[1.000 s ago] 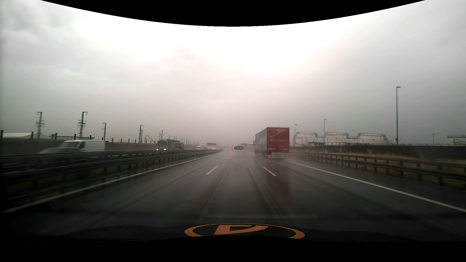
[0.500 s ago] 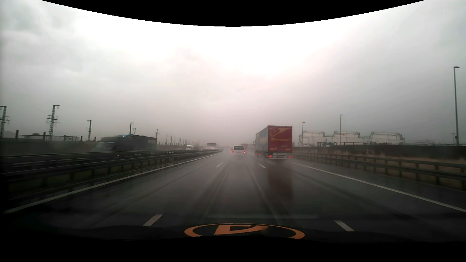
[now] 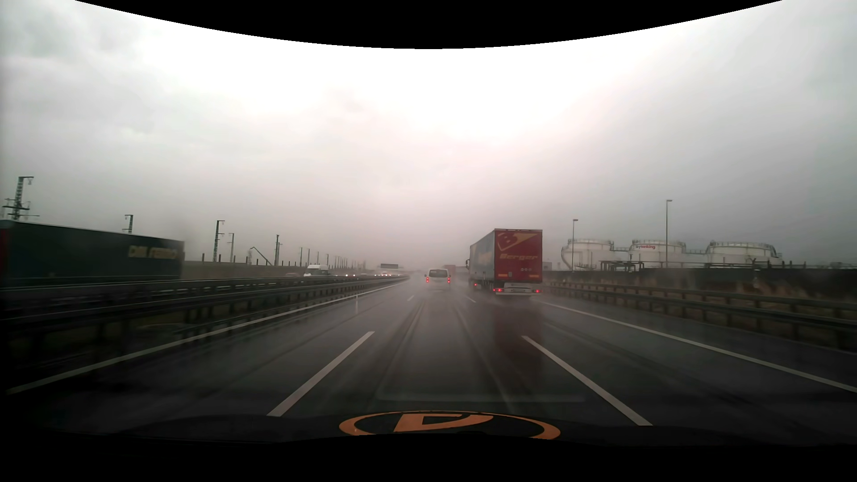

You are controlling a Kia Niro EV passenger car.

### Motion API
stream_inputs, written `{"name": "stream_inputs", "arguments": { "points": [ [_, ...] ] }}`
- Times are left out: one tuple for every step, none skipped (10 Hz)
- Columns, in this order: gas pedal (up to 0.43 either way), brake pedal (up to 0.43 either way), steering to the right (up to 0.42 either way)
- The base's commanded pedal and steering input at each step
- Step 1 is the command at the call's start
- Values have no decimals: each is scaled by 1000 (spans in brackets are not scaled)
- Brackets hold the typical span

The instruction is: Follow the waypoints while adhering to traffic rules and regulations

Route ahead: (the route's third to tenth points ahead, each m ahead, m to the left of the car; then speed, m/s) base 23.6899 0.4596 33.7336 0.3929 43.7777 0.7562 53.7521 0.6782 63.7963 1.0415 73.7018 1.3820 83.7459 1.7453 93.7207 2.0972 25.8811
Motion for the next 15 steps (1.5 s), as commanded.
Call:
{"name": "stream_inputs", "arguments": {
  "points": [
    [79,0,-1],
    [79,0,-2],
    [79,0,-2],
    [79,0,-2],
    [79,0,-2],
    [79,0,-2],
    [138,0,-2],
    [157,0,-4],
    [157,0,-4],
    [157,0,-4],
    [157,0,-4],
    [157,0,-4],
    [157,0,-3],
    [157,0,-3],
    [157,0,-3]
  ]
}}
